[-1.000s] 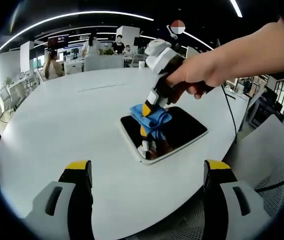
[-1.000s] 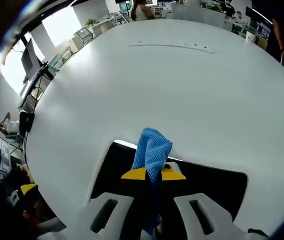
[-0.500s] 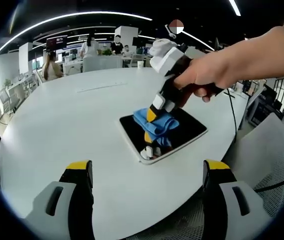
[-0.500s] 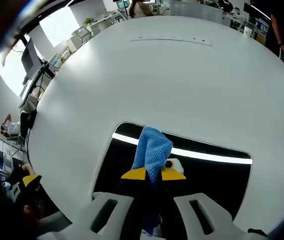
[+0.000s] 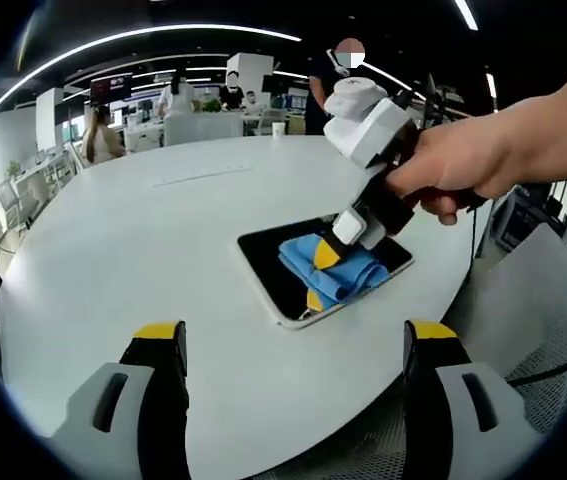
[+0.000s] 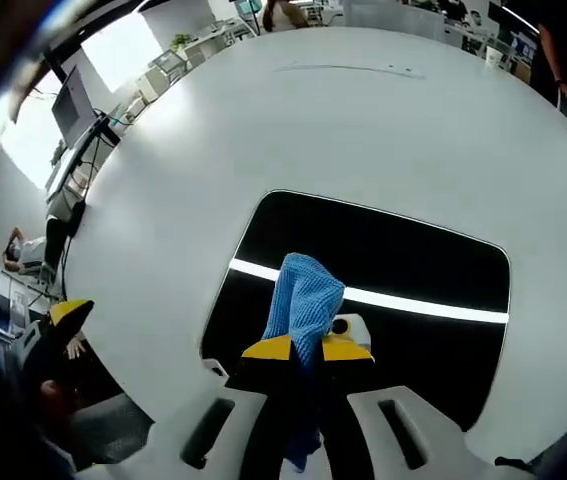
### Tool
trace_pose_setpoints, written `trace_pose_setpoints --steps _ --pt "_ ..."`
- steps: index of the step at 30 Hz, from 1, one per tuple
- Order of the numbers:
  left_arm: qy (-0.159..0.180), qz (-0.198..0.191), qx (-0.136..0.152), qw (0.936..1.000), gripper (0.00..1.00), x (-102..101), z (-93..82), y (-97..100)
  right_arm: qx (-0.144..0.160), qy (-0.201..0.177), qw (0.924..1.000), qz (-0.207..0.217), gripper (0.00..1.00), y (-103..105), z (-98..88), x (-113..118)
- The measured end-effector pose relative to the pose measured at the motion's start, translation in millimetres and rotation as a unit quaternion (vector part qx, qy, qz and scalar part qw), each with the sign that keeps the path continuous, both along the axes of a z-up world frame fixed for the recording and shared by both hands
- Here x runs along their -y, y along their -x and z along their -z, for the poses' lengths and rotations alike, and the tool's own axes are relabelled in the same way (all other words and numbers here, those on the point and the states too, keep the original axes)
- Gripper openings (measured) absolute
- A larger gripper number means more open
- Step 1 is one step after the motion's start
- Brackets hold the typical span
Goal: Wipe the mirror surface with the cleaning cloth until all visible marks leave the cleaned area.
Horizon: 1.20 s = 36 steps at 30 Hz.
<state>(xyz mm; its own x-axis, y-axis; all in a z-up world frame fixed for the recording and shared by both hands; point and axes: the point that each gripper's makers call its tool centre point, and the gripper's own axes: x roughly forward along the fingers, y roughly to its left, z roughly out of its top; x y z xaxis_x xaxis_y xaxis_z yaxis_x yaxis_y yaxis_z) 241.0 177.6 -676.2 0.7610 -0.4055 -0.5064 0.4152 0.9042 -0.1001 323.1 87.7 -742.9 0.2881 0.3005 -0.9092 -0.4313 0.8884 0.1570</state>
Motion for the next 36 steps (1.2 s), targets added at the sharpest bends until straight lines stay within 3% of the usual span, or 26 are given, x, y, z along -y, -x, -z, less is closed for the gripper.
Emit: trace_pose_setpoints --steps 12,22,36 --pt "-0.002 0.002 -0.002 1.0 0.86 1 -2.0 2.0 -0.015 -0.011 0.9998 -0.011 0.02 28 -0.5 2" --pt "-0.004 0.004 -0.002 1.0 0.84 1 -1.8 2.3 -0.016 -0.011 0.9997 -0.015 0.02 30 -3.3 5" --pt "-0.006 0.007 -0.002 1.0 0.84 3 -1.7 2.6 -0.02 -0.008 0.9998 0.006 0.02 26 -4.4 40"
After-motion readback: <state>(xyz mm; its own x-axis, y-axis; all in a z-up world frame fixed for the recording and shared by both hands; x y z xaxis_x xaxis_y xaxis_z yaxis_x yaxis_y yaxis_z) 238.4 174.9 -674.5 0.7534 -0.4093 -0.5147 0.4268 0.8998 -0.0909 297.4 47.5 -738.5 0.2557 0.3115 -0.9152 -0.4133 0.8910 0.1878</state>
